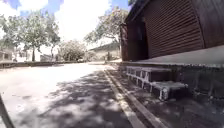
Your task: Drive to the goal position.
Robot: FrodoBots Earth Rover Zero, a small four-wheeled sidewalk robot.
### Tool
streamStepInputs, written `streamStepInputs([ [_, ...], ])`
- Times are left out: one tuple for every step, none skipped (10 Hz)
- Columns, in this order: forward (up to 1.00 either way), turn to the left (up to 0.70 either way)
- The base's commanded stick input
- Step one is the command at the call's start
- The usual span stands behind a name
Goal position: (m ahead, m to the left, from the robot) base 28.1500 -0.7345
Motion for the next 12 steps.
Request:
streamStepInputs([
  [0.0,0.0],
  [0.0,0.0],
  [0.0,0.0],
  [0.0,0.0],
  [0.7,0.27],
  [0.7,0.27],
  [0.7,0.27],
  [0.7,0.27],
  [0.7,0.27],
  [0.7,0.0],
  [0.7,0.0],
  [0.7,0.0],
])
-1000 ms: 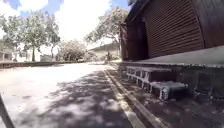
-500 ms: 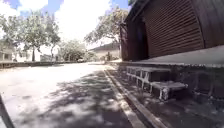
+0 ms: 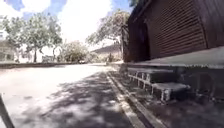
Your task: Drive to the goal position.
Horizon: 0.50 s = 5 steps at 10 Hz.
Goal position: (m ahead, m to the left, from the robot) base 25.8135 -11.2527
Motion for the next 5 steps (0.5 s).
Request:
streamStepInputs([
  [0.7,0.0],
  [0.7,0.0],
  [0.7,0.0],
  [0.7,0.0],
  [0.7,0.0],
])
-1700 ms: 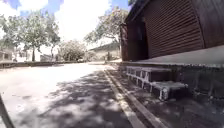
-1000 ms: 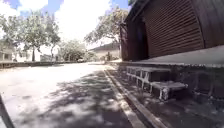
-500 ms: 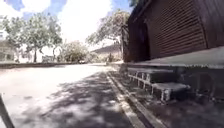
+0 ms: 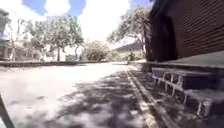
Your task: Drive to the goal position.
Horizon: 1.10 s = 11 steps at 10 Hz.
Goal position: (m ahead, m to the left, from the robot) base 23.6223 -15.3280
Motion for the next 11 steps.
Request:
streamStepInputs([
  [0.7,0.0],
  [0.7,-0.02],
  [0.7,-0.12],
  [0.7,-0.22],
  [0.7,-0.27],
  [0.7,-0.27],
  [0.7,-0.27],
  [0.7,0.0],
  [0.7,0.0],
  [0.7,0.0],
  [0.7,0.0],
])
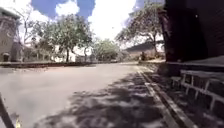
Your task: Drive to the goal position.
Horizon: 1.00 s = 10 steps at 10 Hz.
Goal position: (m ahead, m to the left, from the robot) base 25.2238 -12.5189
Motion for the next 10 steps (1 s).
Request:
streamStepInputs([
  [0.7,0.0],
  [0.7,0.0],
  [0.7,0.0],
  [0.7,-0.27],
  [0.7,-0.27],
  [0.7,0.0],
  [0.7,0.0],
  [0.7,0.0],
  [0.7,0.0],
  [0.7,0.0],
])
